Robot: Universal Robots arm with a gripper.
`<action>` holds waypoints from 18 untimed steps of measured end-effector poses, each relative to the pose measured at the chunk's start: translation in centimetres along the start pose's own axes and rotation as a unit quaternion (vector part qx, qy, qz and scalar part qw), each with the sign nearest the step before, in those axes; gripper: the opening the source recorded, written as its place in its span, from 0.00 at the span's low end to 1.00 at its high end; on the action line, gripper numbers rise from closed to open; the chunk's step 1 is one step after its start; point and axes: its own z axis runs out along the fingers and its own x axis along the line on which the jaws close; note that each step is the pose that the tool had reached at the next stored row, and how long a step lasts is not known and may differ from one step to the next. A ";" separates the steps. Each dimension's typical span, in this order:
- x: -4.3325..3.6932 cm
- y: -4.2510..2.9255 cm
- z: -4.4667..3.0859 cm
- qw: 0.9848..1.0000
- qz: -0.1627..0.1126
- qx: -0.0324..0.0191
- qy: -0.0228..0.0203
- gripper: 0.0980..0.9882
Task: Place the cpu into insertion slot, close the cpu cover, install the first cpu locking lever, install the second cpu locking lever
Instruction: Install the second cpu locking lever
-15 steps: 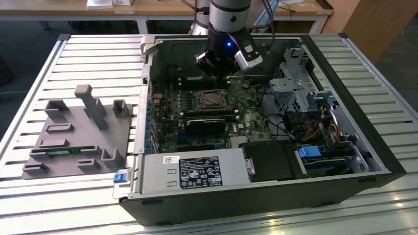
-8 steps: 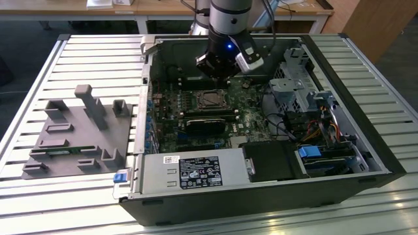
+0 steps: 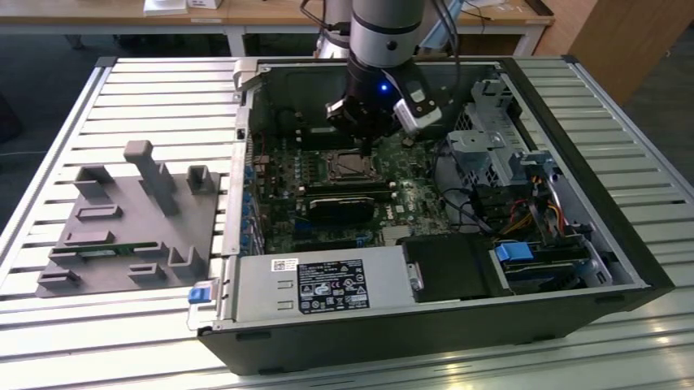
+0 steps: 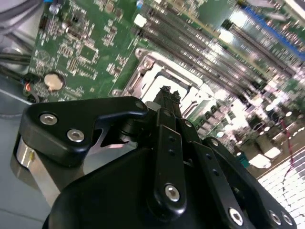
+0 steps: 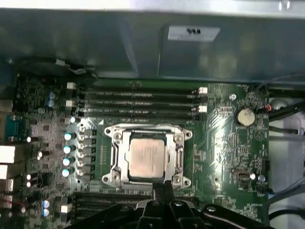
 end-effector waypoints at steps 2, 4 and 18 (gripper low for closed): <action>0.00 -0.18 0.10 1.000 0.000 0.000 0.001 0.01; 0.00 -0.27 0.23 1.000 0.000 0.000 0.001 0.01; 0.03 -1.13 0.44 1.000 0.000 0.000 0.001 0.01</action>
